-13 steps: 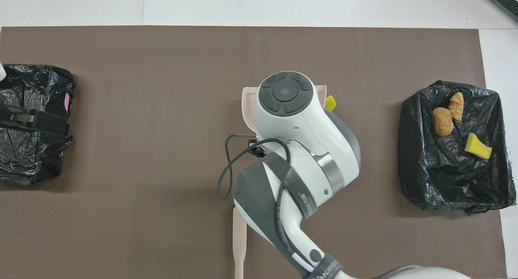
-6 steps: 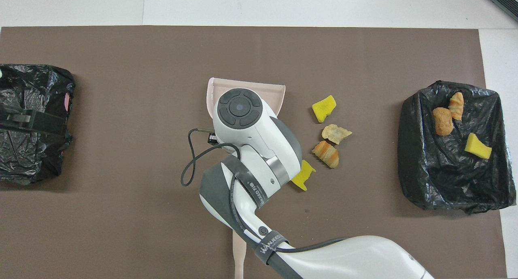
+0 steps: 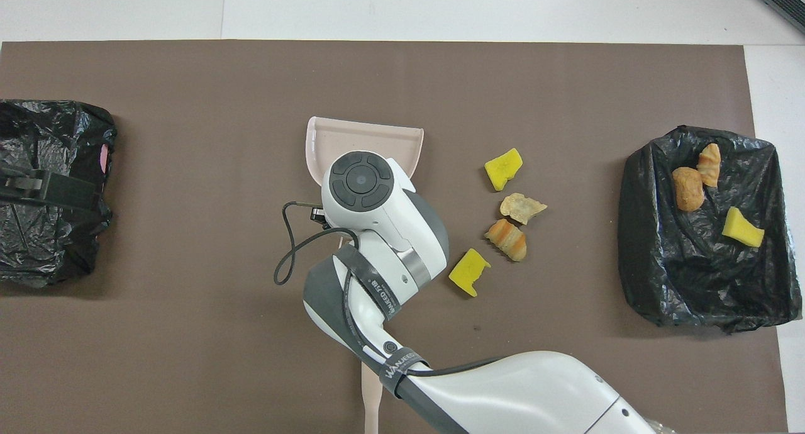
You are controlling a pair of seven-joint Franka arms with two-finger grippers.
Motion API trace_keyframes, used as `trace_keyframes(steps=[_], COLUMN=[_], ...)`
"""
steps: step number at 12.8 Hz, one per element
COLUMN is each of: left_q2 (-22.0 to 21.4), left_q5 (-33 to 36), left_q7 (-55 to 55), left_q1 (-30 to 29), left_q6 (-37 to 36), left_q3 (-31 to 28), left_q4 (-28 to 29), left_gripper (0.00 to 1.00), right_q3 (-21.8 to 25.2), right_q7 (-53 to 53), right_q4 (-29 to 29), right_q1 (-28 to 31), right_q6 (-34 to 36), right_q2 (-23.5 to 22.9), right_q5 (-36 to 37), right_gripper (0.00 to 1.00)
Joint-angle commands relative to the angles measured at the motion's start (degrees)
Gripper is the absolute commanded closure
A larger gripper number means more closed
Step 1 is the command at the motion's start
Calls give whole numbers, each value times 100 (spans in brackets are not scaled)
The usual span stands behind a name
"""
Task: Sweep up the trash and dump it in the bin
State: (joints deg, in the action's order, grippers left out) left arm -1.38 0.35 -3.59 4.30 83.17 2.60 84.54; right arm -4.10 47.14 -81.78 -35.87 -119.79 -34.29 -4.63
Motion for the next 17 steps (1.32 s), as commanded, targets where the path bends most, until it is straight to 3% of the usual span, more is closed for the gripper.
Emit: trace_keyframes(steps=[1, 2, 3, 4, 7, 10, 14, 17], left_q2=[-82, -82, -82, -82, -82, -55, 67, 190], left_q5=[44, 53, 53, 53, 44, 44, 44, 44], left_q7=[-62, -63, -54, -54, -45, -27, -1, 471], left_q1=[-43, -34, -34, -34, -17, 36, 150, 212], left_q6=[-73, -55, -72, -64, -2, 155, 646, 1323], left_q3=[39, 39, 39, 48, 48, 66, 162, 548], left_q4=[36, 36, 36, 36, 45, 97, 308, 773], left_gripper=[0, 0, 0, 0, 0, 0, 0, 0], right_q3=[-12, -12, -12, -12, -3, -12, -12, -3], right_q7=[-293, -337, -355, -355, -530, -609, -522, -364], right_q4=[-48, -48, -92, -197, -215, -495, -1409, -2628], right_q1=[18, 18, 36, 71, 123, 273, 20, -271], right_q6=[-123, -88, 25, 113, 718, 1482, 2555, 2165], right_q2=[-8, 18, 97, 298, 781, 1589, 2803, 3540], right_q5=[-153, -170, -179, -179, -179, -196, -538, -1205], right_gripper=[53, 38, 14, 0, 0, 0, 0, 0])
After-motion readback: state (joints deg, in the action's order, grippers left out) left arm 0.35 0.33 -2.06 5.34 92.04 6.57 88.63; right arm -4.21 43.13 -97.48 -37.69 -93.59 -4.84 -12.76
